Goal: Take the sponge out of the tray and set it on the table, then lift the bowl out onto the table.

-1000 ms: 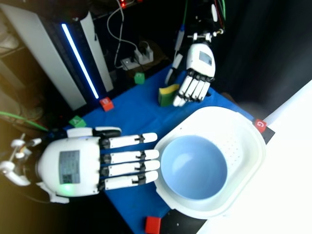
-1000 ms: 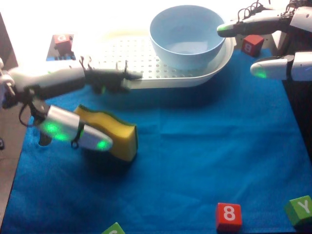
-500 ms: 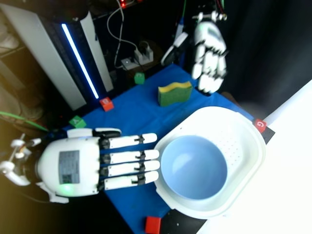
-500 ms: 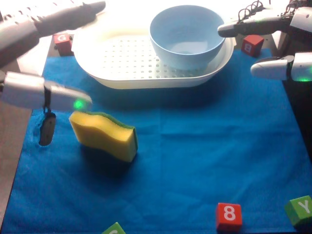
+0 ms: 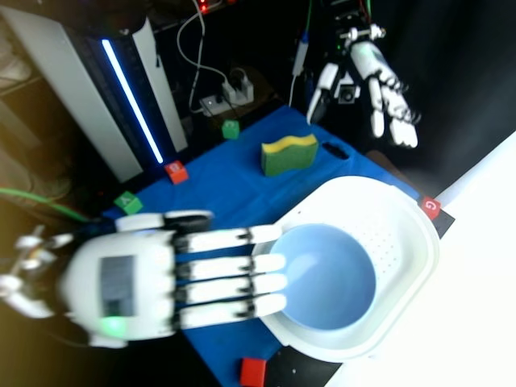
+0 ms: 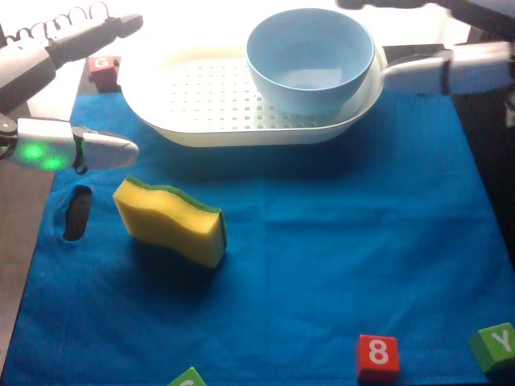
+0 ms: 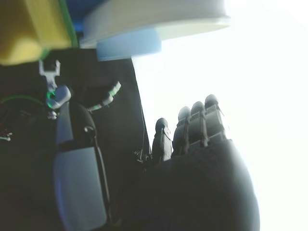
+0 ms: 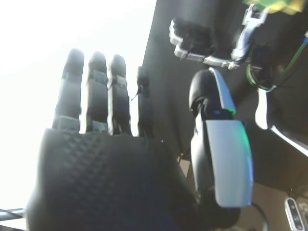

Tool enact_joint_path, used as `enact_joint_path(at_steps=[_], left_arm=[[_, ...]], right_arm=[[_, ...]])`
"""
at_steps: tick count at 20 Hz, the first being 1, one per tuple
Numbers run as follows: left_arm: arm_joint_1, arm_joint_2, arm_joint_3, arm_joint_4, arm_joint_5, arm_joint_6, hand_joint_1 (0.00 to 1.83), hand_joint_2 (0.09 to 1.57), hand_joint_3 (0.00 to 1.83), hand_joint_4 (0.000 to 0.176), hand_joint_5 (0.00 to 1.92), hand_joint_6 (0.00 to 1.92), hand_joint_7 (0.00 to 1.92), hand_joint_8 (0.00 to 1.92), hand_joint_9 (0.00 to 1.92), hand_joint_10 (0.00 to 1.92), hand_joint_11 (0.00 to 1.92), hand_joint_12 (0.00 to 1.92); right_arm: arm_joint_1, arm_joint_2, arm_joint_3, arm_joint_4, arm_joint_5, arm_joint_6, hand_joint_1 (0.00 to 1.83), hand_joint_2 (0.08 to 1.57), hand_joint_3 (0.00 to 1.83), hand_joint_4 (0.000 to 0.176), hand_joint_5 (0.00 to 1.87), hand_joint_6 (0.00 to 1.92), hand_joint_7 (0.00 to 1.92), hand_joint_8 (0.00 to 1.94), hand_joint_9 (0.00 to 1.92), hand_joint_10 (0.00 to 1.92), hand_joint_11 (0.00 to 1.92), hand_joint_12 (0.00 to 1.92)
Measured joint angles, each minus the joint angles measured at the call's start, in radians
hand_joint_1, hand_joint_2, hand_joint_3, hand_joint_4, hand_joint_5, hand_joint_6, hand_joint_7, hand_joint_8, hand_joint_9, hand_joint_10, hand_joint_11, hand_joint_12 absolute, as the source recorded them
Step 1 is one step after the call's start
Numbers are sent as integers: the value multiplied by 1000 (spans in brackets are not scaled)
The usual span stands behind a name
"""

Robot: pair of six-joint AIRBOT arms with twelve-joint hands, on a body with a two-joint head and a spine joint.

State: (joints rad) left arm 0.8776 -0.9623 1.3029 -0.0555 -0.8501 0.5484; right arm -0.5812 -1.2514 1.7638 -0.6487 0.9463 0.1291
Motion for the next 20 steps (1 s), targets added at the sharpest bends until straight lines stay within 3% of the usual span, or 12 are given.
enact_joint_path(at_steps=[2,4,5,7,8,9,10,12,13,16,19,20], left_arm=[[0,-7,6,-8,1,0,752,901,2,174,91,12,0,0,0,0,0,0],[0,-12,7,-1,1,0,739,897,0,161,92,10,7,3,0,0,0,0],[-3,-13,7,5,3,0,735,920,9,141,67,0,0,0,0,0,0,0],[-13,-13,7,14,-4,0,733,921,9,136,65,0,0,0,0,0,0,0],[-19,-13,7,17,-11,0,706,920,7,137,58,0,0,0,0,0,1,0],[-22,-13,7,20,-14,0,699,911,2,168,47,0,3,1,0,0,0,0],[-24,-13,7,26,-21,0,710,908,1,174,41,0,4,1,0,0,0,0],[-26,-13,6,34,-29,0,724,922,6,176,18,0,0,0,0,0,0,0],[-27,-13,2,35,-34,-2,734,926,6,151,19,1,0,0,0,0,13,6],[-28,-14,-3,53,-44,-3,723,914,0,146,21,2,0,0,0,0,7,4],[-37,-13,-3,52,-51,-7,748,924,4,154,24,2,6,2,0,0,31,15],[-37,-14,-3,55,-52,-10,766,931,5,159,22,2,1,0,0,0,13,8]], right_arm=[[36,-34,35,-3,-17,2,754,1103,0,147,327,0,294,0,205,0,8,401],[40,-66,65,-24,-63,1,720,1069,0,151,357,4,294,1,248,4,20,493],[40,-84,72,-76,-113,1,785,1061,1,133,376,1,280,0,241,0,7,558],[40,-106,76,-110,-161,0,767,1077,4,147,347,0,237,0,202,0,1,522],[42,-116,84,-119,-176,1,722,1078,2,160,332,0,235,0,172,1,0,421],[44,-122,90,-127,-192,1,738,1069,0,163,332,0,236,0,148,1,0,344],[47,-132,101,-136,-214,1,743,1065,0,160,337,3,234,0,138,0,0,330],[47,-153,121,-157,-258,1,700,1071,3,155,330,0,226,0,149,0,0,482],[47,-165,132,-168,-285,2,675,1082,2,145,358,2,252,2,171,3,0,544],[51,-193,161,-199,-333,1,633,1095,1,172,363,1,233,2,136,3,0,409],[82,-218,183,-254,-382,2,664,1104,1,171,362,1,231,0,141,2,0,385],[99,-233,194,-278,-404,2,642,1113,1,151,379,2,262,4,177,7,0,494]])
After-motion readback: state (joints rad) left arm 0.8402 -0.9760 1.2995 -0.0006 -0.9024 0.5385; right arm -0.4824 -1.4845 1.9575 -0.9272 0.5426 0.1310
